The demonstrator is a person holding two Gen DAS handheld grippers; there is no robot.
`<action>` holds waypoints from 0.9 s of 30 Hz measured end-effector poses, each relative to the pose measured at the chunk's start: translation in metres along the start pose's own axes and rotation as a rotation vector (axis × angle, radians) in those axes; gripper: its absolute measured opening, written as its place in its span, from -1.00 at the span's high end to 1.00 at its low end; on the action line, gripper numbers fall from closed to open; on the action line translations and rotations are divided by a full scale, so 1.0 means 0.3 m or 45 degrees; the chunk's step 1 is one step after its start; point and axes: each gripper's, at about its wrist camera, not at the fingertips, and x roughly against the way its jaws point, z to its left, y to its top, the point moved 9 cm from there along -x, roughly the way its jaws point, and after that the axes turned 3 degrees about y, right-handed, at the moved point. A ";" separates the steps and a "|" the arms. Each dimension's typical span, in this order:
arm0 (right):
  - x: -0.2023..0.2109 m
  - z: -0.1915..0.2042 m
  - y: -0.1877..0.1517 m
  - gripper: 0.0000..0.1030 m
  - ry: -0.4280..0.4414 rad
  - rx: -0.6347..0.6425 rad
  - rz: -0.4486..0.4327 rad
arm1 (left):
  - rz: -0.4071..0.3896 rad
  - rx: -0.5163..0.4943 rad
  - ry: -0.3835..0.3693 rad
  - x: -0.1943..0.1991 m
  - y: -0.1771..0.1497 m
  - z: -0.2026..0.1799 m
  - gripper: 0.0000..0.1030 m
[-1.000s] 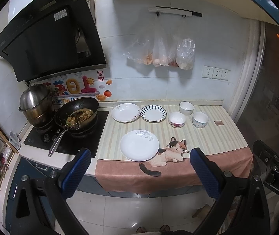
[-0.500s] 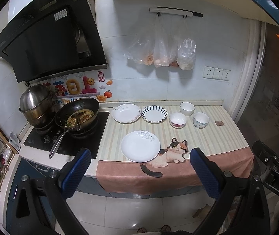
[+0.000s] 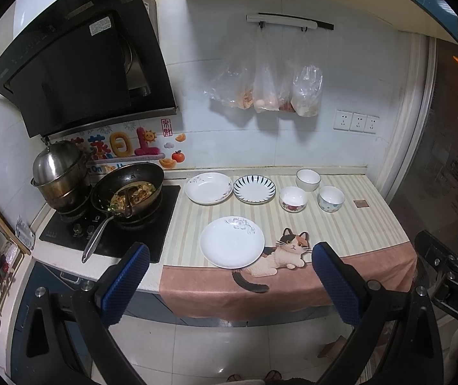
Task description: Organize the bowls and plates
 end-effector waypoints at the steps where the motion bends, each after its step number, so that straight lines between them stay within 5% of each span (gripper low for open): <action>1: 0.001 0.000 0.001 -1.00 0.000 0.000 0.001 | 0.000 0.000 0.000 -0.003 0.004 0.003 -1.00; 27: -0.012 0.013 0.029 -1.00 0.004 -0.006 0.003 | -0.015 0.000 0.008 0.015 0.026 0.031 -1.00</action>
